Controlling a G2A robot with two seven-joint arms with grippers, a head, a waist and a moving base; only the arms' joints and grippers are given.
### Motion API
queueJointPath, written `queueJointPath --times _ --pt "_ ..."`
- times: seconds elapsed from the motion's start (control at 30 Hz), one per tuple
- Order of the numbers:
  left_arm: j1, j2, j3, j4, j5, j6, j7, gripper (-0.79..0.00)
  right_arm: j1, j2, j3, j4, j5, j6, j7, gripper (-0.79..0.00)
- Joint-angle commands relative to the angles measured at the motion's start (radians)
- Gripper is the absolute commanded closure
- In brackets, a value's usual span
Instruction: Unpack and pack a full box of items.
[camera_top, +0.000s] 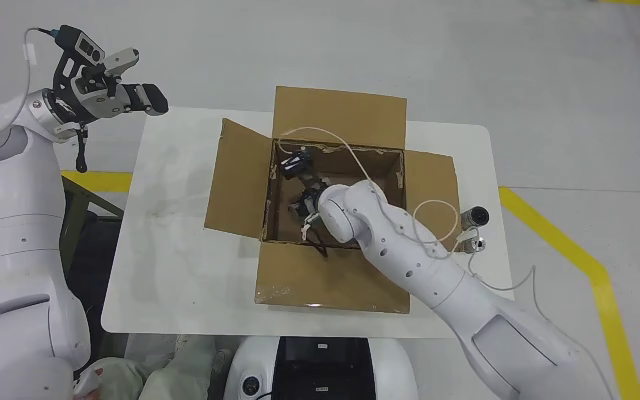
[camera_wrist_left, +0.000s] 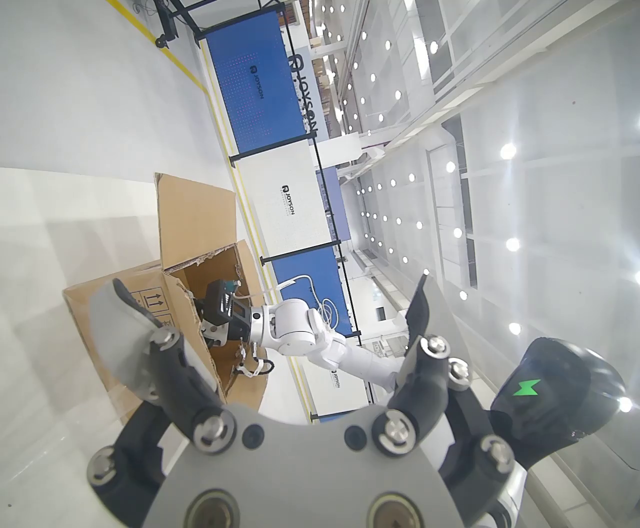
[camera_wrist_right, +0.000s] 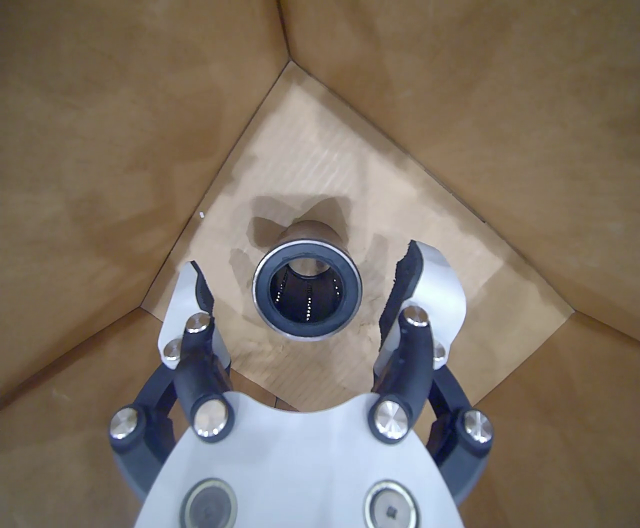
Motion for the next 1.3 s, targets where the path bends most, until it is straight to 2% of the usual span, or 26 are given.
queueJointPath --times 0.0,0.03,0.1,0.17,0.2,0.27,0.3,0.33,0.6,1.27 --pt "0.000 0.000 0.000 0.000 0.000 0.000 0.000 -0.785 0.003 -0.005 0.000 0.010 -0.002 0.002 -0.004 -0.680" --pt "0.000 0.000 0.000 0.000 0.000 0.000 0.000 -0.785 0.003 -0.007 0.002 0.013 -0.004 0.002 -0.006 -0.662" --pt "0.000 0.000 0.000 0.000 0.000 0.000 0.000 -0.785 0.003 -0.010 0.006 0.020 -0.007 0.002 -0.007 -0.548" --pt "0.000 0.000 0.000 0.000 0.000 0.000 0.000 -0.785 0.003 -0.012 0.012 0.026 -0.011 0.005 -0.006 -0.379" --pt "0.000 0.000 0.000 0.000 0.000 0.000 0.000 -0.785 0.002 -0.013 0.014 0.029 -0.012 0.005 -0.005 -0.348" --pt "0.000 0.000 0.000 0.000 0.000 0.000 0.000 -0.785 0.001 -0.015 0.019 0.029 -0.016 0.003 -0.003 -0.200" --pt "0.000 0.000 0.000 0.000 0.000 0.000 0.000 -0.785 0.000 -0.015 0.022 0.026 -0.018 0.004 0.001 -0.071" --pt "0.000 0.000 0.000 0.000 0.000 0.000 0.000 -0.785 -0.002 -0.016 0.025 0.022 -0.021 0.004 0.005 0.000" --pt "0.000 0.000 0.000 0.000 0.000 0.000 0.000 -0.785 -0.046 0.000 0.078 -0.072 -0.062 -0.003 0.028 0.000" --pt "0.000 0.000 0.000 0.000 0.000 0.000 0.000 -0.785 -0.248 0.069 0.292 -0.523 -0.197 -0.023 0.190 0.000"
